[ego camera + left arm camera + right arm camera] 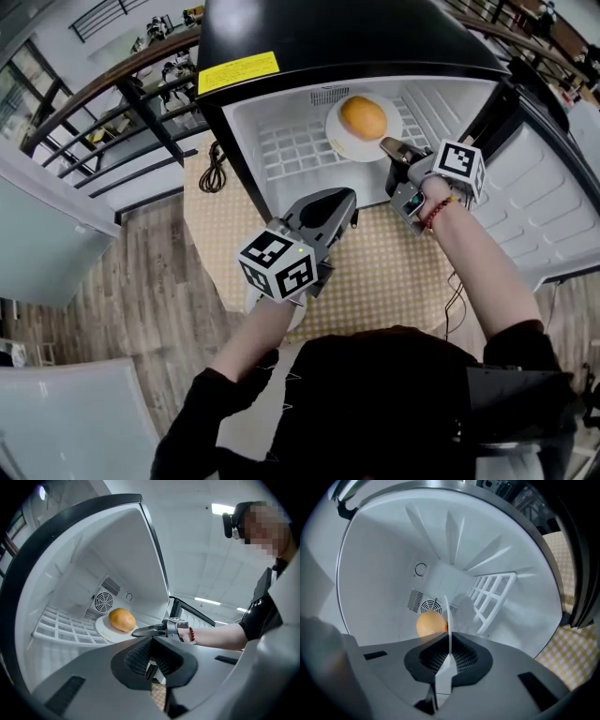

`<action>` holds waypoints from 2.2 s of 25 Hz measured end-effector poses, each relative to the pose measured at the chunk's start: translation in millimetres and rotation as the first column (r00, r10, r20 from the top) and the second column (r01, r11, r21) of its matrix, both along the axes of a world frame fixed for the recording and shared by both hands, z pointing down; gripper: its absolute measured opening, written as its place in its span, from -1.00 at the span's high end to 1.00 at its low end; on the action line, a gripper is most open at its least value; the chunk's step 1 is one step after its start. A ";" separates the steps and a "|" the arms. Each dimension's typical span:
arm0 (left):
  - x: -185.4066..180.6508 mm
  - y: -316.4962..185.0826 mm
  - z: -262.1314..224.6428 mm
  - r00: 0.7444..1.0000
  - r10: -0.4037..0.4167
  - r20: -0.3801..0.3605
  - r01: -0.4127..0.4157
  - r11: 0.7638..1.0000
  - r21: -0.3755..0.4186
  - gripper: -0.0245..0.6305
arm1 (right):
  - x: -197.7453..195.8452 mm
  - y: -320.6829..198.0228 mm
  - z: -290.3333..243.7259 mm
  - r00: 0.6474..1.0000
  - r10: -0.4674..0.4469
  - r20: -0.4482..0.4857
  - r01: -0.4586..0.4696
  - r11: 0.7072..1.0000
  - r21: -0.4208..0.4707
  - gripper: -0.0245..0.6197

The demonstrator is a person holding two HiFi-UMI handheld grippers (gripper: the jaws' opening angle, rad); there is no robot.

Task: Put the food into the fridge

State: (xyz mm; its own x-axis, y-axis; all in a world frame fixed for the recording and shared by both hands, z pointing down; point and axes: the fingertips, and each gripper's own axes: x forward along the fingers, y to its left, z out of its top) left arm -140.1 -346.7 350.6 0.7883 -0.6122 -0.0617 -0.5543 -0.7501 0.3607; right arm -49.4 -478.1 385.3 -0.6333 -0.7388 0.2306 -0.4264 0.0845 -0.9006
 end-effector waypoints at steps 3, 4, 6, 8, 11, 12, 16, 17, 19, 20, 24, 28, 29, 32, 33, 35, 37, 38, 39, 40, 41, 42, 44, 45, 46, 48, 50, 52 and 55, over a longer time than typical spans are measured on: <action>-0.6 -1.4 2.4 1.000 -0.013 -0.017 0.012 1.000 -0.008 0.89 | -3.0 -2.2 3.5 1.000 -0.029 -0.012 0.029 0.999 -0.026 0.86; -0.1 -1.9 3.7 1.000 -0.014 -0.018 0.014 1.000 -0.011 0.89 | -4.6 -2.8 4.5 0.999 -0.042 -0.018 0.041 0.999 -0.035 0.86; 1.7 -2.9 5.1 1.000 -0.013 -0.024 0.013 1.000 -0.014 0.89 | -6.9 -4.9 6.8 0.998 -0.067 -0.013 0.066 0.996 -0.052 0.85; 4.4 -3.2 5.3 0.999 -0.009 -0.031 0.008 1.000 -0.015 0.89 | -7.6 -8.1 7.3 0.997 -0.083 -0.004 0.082 0.995 -0.063 0.85; 8.1 -2.0 6.3 0.999 0.001 -0.034 -0.002 1.000 -0.017 0.89 | -8.4 -11.3 5.3 0.995 -0.092 -0.033 0.090 0.994 -0.058 0.86; 9.1 -0.7 6.9 0.999 0.003 -0.035 -0.004 1.000 -0.019 0.89 | -8.8 -11.0 4.7 0.994 -0.095 -0.058 0.092 0.995 -0.047 0.85; 9.2 1.8 7.1 0.999 0.003 -0.036 -0.004 1.000 -0.020 0.89 | -10.0 -9.3 1.6 0.989 -0.064 -0.134 0.065 0.998 -0.002 0.85; 8.5 1.7 6.5 0.999 0.001 -0.037 -0.002 1.000 -0.020 0.89 | -10.5 -9.6 0.9 0.986 -0.062 -0.152 0.063 0.998 0.004 0.85; 7.6 1.8 5.7 0.999 0.001 -0.039 -0.001 1.000 -0.017 0.89 | -11.3 -10.0 0.0 0.980 -0.064 -0.190 0.068 0.998 0.015 0.83; 7.4 1.9 5.7 0.999 0.001 -0.040 -0.002 1.000 -0.016 0.89 | -11.5 -10.2 0.1 0.977 -0.063 -0.204 0.069 0.997 0.019 0.83; 7.9 1.8 5.4 0.999 0.007 -0.040 -0.008 1.000 -0.013 0.89 | -12.6 -11.3 -0.4 0.962 -0.057 -0.268 0.071 0.997 0.042 0.80; 8.9 2.1 4.7 0.999 0.012 -0.039 -0.013 1.000 -0.011 0.89 | -14.0 -10.4 -2.4 0.935 -0.049 -0.350 0.079 0.994 0.071 0.76; 9.2 1.9 4.3 0.999 0.014 -0.039 -0.014 1.000 -0.009 0.89 | -14.4 -10.5 -3.3 0.929 -0.049 -0.368 0.083 0.993 0.079 0.75; 9.9 2.2 2.4 0.999 0.018 -0.039 -0.018 1.000 -0.006 0.89 | -15.0 -10.8 -7.0 0.911 -0.046 -0.409 0.093 0.991 0.097 0.73; 10.1 2.8 2.2 0.999 0.019 -0.039 -0.019 1.000 -0.006 0.89 | -14.8 -10.7 -8.0 0.906 -0.044 -0.420 0.095 0.990 0.100 0.73; 9.7 3.6 2.4 0.999 0.020 -0.040 -0.020 1.000 -0.007 0.89 | -14.0 -10.8 -9.0 0.894 -0.039 -0.445 0.097 0.989 0.109 0.72; 8.7 3.5 2.9 0.999 0.019 -0.041 -0.019 1.000 -0.007 0.89 | -13.0 -11.7 -8.9 0.884 -0.034 -0.466 0.098 0.989 0.115 0.70; 8.1 3.2 3.4 0.999 0.018 -0.041 -0.018 1.000 -0.007 0.89 | -12.6 -12.4 -8.6 0.880 -0.031 -0.474 0.098 0.988 0.117 0.70; 7.5 3.0 4.2 0.999 0.017 -0.041 -0.018 1.000 -0.008 0.89 | -12.3 -13.0 -8.3 0.875 -0.030 -0.483 0.100 0.988 0.120 0.69; 7.1 2.9 5.1 0.999 0.017 -0.041 -0.017 1.000 -0.009 0.89 | -12.2 -13.3 -8.0 0.869 -0.029 -0.495 0.103 0.987 0.123 0.69; 6.8 3.0 5.8 0.999 0.016 -0.041 -0.017 1.000 -0.011 0.89 | -12.2 -13.5 -7.7 0.861 -0.030 -0.508 0.108 0.986 0.126 0.68; 6.4 3.0 6.4 0.999 0.016 -0.041 -0.016 1.000 -0.012 0.89 | -12.2 -13.5 -7.6 0.853 -0.030 -0.521 0.114 0.985 0.128 0.67; 5.7 3.0 6.9 0.999 0.014 -0.043 -0.014 1.000 -0.013 0.89 | -11.9 -13.6 -7.5 0.838 -0.031 -0.545 0.123 0.983 0.134 0.65; 5.4 2.9 7.1 0.999 0.013 -0.044 -0.014 1.000 -0.013 0.89 | -11.8 -13.6 -7.3 0.830 -0.030 -0.556 0.128 0.982 0.138 0.64; 5.1 2.9 7.5 0.999 0.013 -0.044 -0.013 1.000 -0.013 0.89 | -11.6 -13.6 -7.1 0.823 -0.029 -0.567 0.133 0.981 0.142 0.63; 4.6 2.7 8.4 0.999 0.013 -0.044 -0.013 1.000 -0.015 0.89 | -11.7 -13.6 -5.8 0.810 -0.028 -0.586 0.141 0.979 0.149 0.61; 4.5 2.5 8.9 0.999 0.014 -0.046 -0.015 1.000 -0.016 0.89 | -11.8 -13.9 -5.0 0.800 -0.026 -0.599 0.148 0.977 0.155 0.60; 4.8 2.8 8.6 0.999 0.016 -0.047 -0.017 1.000 -0.016 0.89 | -12.1 -14.2 -5.6 0.787 -0.022 -0.616 0.157 0.974 0.165 0.59; 4.6 2.8 9.2 0.999 0.016 -0.047 -0.017 1.000 -0.017 0.89 | -12.0 -14.4 -5.1 0.778 -0.019 -0.628 0.162 0.972 0.170 0.58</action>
State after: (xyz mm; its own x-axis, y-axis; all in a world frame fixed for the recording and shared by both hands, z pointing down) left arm -135.5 -343.9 359.8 0.7947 -0.6004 -0.0887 -0.5239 -0.7524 0.3992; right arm -61.4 -492.5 380.2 -0.4719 -0.7600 0.4469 -0.8650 0.3011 -0.4014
